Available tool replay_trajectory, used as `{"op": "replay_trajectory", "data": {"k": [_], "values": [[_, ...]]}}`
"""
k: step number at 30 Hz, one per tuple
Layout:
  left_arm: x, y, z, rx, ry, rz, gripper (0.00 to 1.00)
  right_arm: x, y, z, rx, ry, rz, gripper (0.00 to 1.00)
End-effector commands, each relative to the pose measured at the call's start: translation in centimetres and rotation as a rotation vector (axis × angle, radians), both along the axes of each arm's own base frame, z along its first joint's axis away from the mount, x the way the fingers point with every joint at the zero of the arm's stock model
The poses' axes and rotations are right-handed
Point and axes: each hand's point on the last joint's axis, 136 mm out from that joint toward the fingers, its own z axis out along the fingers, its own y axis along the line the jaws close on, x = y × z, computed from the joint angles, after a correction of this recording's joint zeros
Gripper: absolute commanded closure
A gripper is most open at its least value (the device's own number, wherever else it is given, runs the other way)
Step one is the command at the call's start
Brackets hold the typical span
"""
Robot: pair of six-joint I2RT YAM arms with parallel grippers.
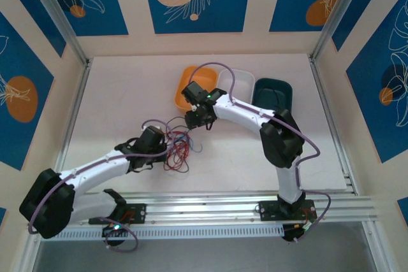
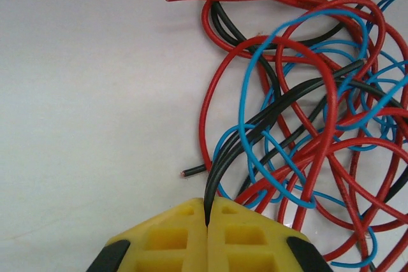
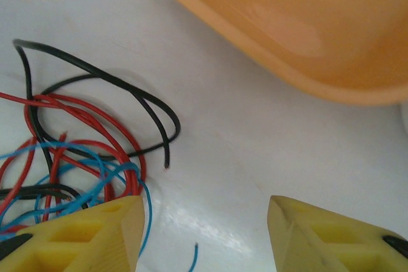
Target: Untangle the cables
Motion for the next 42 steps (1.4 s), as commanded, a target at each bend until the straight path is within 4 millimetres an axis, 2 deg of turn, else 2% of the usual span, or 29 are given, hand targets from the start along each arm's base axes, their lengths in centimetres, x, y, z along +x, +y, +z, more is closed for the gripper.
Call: {"op": "replay_trajectory", "data": {"k": [1, 11, 18, 21, 25, 27, 29, 37, 42], "values": [[0.0, 1.5, 0.5, 0.066, 0.000, -0.003, 0.99, 0.7, 1.8, 0.2, -0.009, -0.045, 0.069, 0.46], [1.1, 2.2, 0.0, 0.044, -0.016, 0.015, 0.98, 1.6, 5.8, -1.1, -0.024, -0.065, 0.198, 0.47], [1.2, 2.4, -0.1, 0.037, -0.010, 0.015, 0.98, 2.8, 6.3, -2.8, -0.049, -0.043, 0.206, 0.48], [1.1, 2.5, -0.2, 0.037, -0.006, 0.022, 0.98, 2.8, 6.7, -3.1, -0.039, -0.032, 0.212, 0.58], [1.2, 2.8, -0.2, 0.038, -0.005, 0.036, 0.97, 2.9, 6.9, -2.5, -0.028, -0.035, 0.204, 0.78], [1.2, 2.8, -0.1, 0.037, -0.008, 0.039, 0.98, 2.9, 6.8, -1.7, -0.021, -0.045, 0.192, 0.91], [1.3, 2.9, 0.0, 0.035, -0.012, 0.046, 0.97, 2.8, 6.5, -0.2, -0.008, -0.060, 0.180, 0.99], [1.6, 2.9, -0.3, 0.012, -0.016, 0.081, 0.98, 1.6, 4.9, 7.7, 0.106, -0.176, 0.136, 1.00], [1.8, 2.7, -0.6, -0.004, -0.015, 0.091, 0.98, 1.0, 3.1, 11.4, 0.133, -0.240, 0.098, 1.00]]}}
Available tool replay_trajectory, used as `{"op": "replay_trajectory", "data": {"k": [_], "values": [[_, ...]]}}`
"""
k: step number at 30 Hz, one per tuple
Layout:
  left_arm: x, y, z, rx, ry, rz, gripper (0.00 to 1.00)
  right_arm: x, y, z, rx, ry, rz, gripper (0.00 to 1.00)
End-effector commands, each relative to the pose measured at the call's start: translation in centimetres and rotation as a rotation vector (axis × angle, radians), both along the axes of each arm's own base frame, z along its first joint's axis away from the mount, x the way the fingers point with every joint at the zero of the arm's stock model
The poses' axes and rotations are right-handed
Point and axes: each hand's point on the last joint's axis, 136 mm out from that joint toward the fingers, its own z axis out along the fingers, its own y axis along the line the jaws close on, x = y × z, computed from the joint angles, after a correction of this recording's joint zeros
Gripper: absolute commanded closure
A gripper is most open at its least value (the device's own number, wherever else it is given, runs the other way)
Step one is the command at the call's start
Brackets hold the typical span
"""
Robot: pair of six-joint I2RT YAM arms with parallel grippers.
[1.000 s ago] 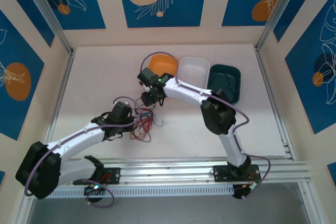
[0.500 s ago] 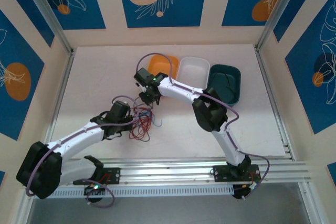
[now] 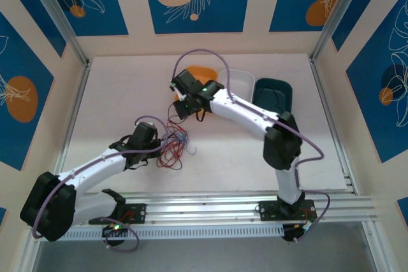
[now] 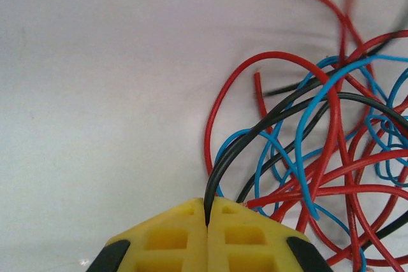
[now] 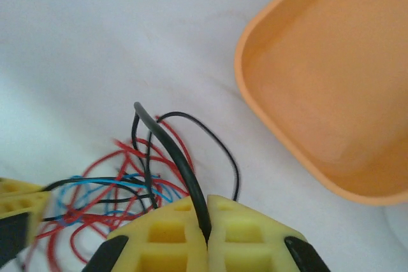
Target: Untangle the cables
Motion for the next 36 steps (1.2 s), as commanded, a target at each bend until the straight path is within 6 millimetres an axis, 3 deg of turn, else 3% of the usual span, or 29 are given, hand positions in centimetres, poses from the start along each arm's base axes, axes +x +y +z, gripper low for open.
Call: {"op": "replay_trajectory", "data": {"k": [1, 11, 19, 27, 32, 36], "values": [[0.0, 0.3, -0.7, -0.014, 0.014, 0.030, 0.98, -0.2, -1.6, 2.7, 0.028, -0.045, -0.052, 1.00], [0.1, 0.0, -1.2, -0.037, 0.021, 0.043, 0.98, -1.8, -4.9, 8.8, 0.099, -0.131, -0.108, 1.00], [0.2, -0.2, -1.1, -0.050, 0.016, 0.042, 0.95, -1.4, -9.5, 10.4, 0.117, -0.144, -0.242, 1.00], [0.3, -0.3, -1.0, -0.055, 0.013, 0.047, 0.87, -0.4, -17.1, 10.1, 0.168, -0.080, -0.473, 1.00], [0.4, -0.4, -0.9, -0.068, 0.010, 0.051, 0.82, 0.4, -24.5, 8.7, 0.194, -0.012, -0.727, 1.00], [0.5, -0.6, -0.8, -0.080, 0.007, 0.052, 0.75, 0.9, -29.0, 7.4, 0.269, 0.065, -0.876, 1.00]]}}
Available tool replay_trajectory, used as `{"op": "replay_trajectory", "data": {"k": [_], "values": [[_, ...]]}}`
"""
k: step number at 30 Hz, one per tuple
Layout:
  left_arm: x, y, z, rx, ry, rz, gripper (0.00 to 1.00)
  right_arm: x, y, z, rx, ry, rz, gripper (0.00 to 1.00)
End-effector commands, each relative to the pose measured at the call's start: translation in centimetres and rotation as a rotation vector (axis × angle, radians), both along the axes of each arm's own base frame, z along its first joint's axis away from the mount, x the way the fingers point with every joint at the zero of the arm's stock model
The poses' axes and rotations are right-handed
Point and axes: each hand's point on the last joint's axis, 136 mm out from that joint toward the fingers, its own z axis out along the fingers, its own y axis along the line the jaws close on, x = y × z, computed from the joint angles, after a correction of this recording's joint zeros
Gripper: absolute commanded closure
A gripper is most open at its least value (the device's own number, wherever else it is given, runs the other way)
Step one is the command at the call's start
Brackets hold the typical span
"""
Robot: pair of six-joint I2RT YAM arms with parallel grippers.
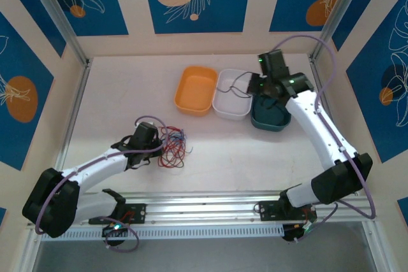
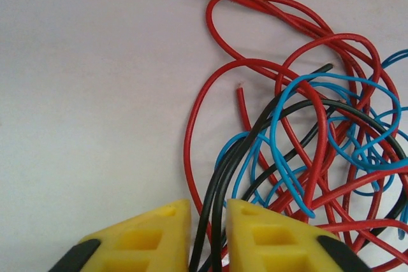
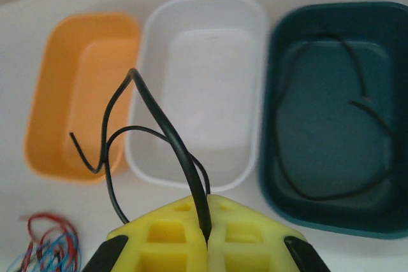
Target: Untangle the cables
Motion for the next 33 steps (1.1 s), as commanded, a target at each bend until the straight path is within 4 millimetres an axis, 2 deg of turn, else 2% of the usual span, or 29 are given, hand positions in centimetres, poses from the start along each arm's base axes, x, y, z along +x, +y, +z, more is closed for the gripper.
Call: {"op": "replay_trajectory", "data": {"k": [1, 6, 13, 16, 20, 25, 29, 33], "values": [[0.0, 0.0, -0.3, -0.022, 0.011, 0.013, 0.72, -1.0, -2.6, -1.1, 0.132, 0.063, -0.105, 1.00], [0.0, -0.2, -0.2, -0.032, 0.011, 0.012, 0.56, -0.2, -6.4, -2.2, 0.211, 0.070, -0.220, 1.00], [0.0, -0.2, 0.1, -0.039, 0.008, 0.011, 0.34, 0.6, -11.4, -3.7, 0.036, 0.067, -0.369, 1.00], [0.0, -0.1, 0.4, -0.040, -0.001, 0.014, 0.28, 1.1, -12.6, -4.5, -0.004, 0.071, -0.401, 1.00], [0.0, 0.0, 0.7, -0.038, -0.008, 0.018, 0.19, 1.5, -13.5, -5.9, -0.045, 0.099, -0.424, 1.00], [-0.3, 0.4, 0.7, -0.029, -0.009, 0.028, 0.02, 2.4, -14.1, -8.3, -0.080, 0.132, -0.442, 1.00], [-0.6, 0.8, 0.7, -0.022, -0.008, 0.038, 0.00, 3.0, -14.2, -10.4, -0.094, 0.173, -0.446, 1.00], [-0.7, 1.1, 1.0, -0.017, -0.014, 0.047, 0.00, 3.7, -12.8, -12.9, -0.057, 0.216, -0.394, 1.00]]}}
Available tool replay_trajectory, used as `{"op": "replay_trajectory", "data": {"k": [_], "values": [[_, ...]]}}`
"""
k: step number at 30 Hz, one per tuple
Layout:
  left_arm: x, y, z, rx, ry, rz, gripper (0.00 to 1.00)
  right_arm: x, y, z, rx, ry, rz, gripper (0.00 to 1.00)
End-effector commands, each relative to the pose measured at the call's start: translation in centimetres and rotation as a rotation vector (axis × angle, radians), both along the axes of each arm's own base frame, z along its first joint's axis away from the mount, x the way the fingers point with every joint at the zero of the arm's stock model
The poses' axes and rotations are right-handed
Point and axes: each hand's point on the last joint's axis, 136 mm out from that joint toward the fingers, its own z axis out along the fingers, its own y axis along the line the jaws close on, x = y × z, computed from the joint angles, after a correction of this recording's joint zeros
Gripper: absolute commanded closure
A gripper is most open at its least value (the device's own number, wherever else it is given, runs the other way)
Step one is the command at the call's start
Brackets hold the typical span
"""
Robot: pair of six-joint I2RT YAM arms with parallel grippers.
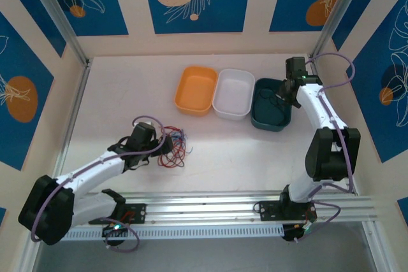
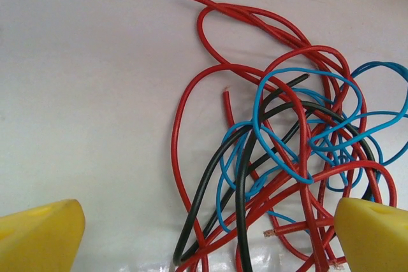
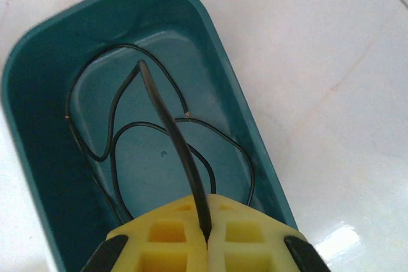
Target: Untangle the cables
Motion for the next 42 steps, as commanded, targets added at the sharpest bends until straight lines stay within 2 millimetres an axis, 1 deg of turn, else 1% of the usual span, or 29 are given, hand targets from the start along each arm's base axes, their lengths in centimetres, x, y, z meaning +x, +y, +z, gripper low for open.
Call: {"op": "replay_trajectory", "data": {"k": [1, 2, 7, 10, 15, 18, 20, 23, 28, 34, 38, 40, 42], "values": [[-0.5, 1.1, -0.2, 0.029, 0.010, 0.030, 0.00, 0.5, 0.9, -1.8, 0.031, 0.016, 0.036, 1.00], [-0.5, 1.2, -0.2, 0.031, 0.009, 0.031, 0.00, 0.6, 1.1, -2.3, 0.041, 0.024, 0.042, 1.00], [-0.6, 1.5, 0.2, 0.034, -0.004, 0.042, 0.00, 0.1, 2.1, -4.9, 0.089, 0.083, 0.060, 0.94], [-0.6, 1.6, 0.3, 0.036, -0.008, 0.046, 0.00, -0.4, 2.3, -6.1, 0.102, 0.119, 0.068, 0.93], [-0.5, 1.6, 0.3, 0.032, -0.014, 0.045, 0.00, -0.8, 2.7, -7.7, 0.112, 0.171, 0.093, 0.94], [-0.5, 1.5, 0.3, 0.030, -0.015, 0.045, 0.00, -1.0, 2.7, -8.5, 0.111, 0.207, 0.101, 0.91], [-0.4, 1.5, 0.4, 0.026, -0.017, 0.046, 0.00, -1.0, 2.8, -8.6, 0.105, 0.219, 0.108, 0.88], [-0.3, 1.3, 0.7, 0.019, -0.025, 0.043, 0.00, -0.9, 3.0, -7.9, 0.089, 0.216, 0.127, 0.81], [0.0, 1.2, 1.5, 0.007, -0.041, 0.047, 0.00, -1.1, 2.9, -5.4, 0.042, 0.187, 0.139, 0.60], [0.3, 0.9, 2.1, -0.014, -0.061, 0.049, 0.00, -2.2, 2.2, -2.0, -0.011, 0.135, 0.120, 0.42], [0.6, 0.6, 2.3, -0.034, -0.076, 0.050, 0.00, -3.6, 2.0, 0.2, -0.027, 0.092, 0.108, 0.34], [0.7, 0.5, 2.4, -0.046, -0.085, 0.052, 0.00, -4.2, 2.5, 1.3, -0.019, 0.058, 0.121, 0.32], [0.7, 0.4, 2.6, -0.061, -0.092, 0.054, 0.00, -4.8, 3.4, 2.5, -0.001, 0.019, 0.155, 0.32]]}}
